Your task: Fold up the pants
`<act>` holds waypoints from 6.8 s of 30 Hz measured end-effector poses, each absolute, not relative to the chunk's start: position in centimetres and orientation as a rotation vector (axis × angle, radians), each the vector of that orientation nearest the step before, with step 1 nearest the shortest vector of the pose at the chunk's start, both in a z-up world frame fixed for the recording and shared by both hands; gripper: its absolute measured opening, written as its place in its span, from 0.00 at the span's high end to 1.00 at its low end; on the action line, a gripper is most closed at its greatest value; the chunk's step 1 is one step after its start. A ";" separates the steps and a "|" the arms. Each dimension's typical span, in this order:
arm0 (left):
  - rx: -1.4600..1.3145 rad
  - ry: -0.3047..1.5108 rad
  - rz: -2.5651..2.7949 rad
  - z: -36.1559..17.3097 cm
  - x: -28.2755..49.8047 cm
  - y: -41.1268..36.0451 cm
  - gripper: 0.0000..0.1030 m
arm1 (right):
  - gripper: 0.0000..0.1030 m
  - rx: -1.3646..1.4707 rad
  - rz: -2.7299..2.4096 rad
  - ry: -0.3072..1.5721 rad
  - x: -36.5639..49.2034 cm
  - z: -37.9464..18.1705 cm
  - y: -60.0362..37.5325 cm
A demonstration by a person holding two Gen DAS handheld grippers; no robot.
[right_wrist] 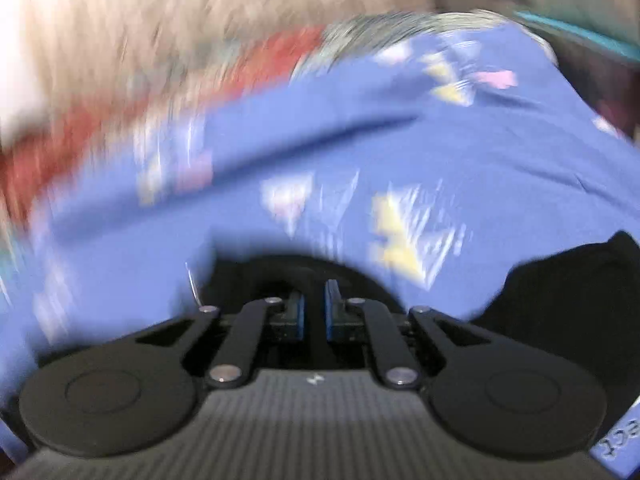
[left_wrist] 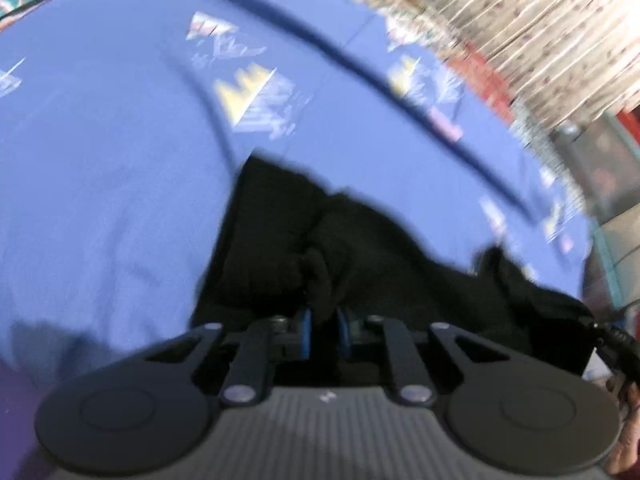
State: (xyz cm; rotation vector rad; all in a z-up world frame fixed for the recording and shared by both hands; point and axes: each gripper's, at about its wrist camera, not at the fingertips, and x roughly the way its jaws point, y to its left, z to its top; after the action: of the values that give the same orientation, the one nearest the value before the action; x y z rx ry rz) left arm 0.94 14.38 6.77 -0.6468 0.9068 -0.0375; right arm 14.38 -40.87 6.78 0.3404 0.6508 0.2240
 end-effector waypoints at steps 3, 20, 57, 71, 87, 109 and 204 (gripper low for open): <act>-0.701 0.843 -0.070 9.2 2.5 15.5 0.89 | 0.89 0.601 0.238 0.572 16.3 10.5 -44.6; -0.713 0.862 0.125 7.0 15.5 16.8 0.32 | 0.32 0.614 -0.081 0.542 25.7 8.8 -42.7; -0.563 0.943 0.135 1.3 0.2 14.3 0.52 | 0.33 -0.152 0.918 0.723 3.9 1.1 -13.8; -0.270 0.798 0.201 5.3 -2.3 14.4 0.88 | 0.72 -0.286 0.987 0.768 6.1 0.2 -5.9; -0.185 0.831 0.226 4.1 -2.3 13.1 0.86 | 0.61 -0.327 0.973 0.719 4.1 -0.6 -6.1; -0.153 0.850 0.244 3.9 -2.0 12.7 0.81 | 0.56 -0.226 0.943 0.729 4.7 -0.2 -7.8; 0.090 0.760 0.178 7.2 18.5 9.5 0.32 | 0.50 0.367 -0.009 0.601 29.5 9.6 -53.1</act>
State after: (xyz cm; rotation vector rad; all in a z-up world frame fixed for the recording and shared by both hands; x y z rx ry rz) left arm 18.51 9.54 7.19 0.0898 0.7603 0.1784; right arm 29.52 -53.08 9.65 0.3673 0.6012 -0.0093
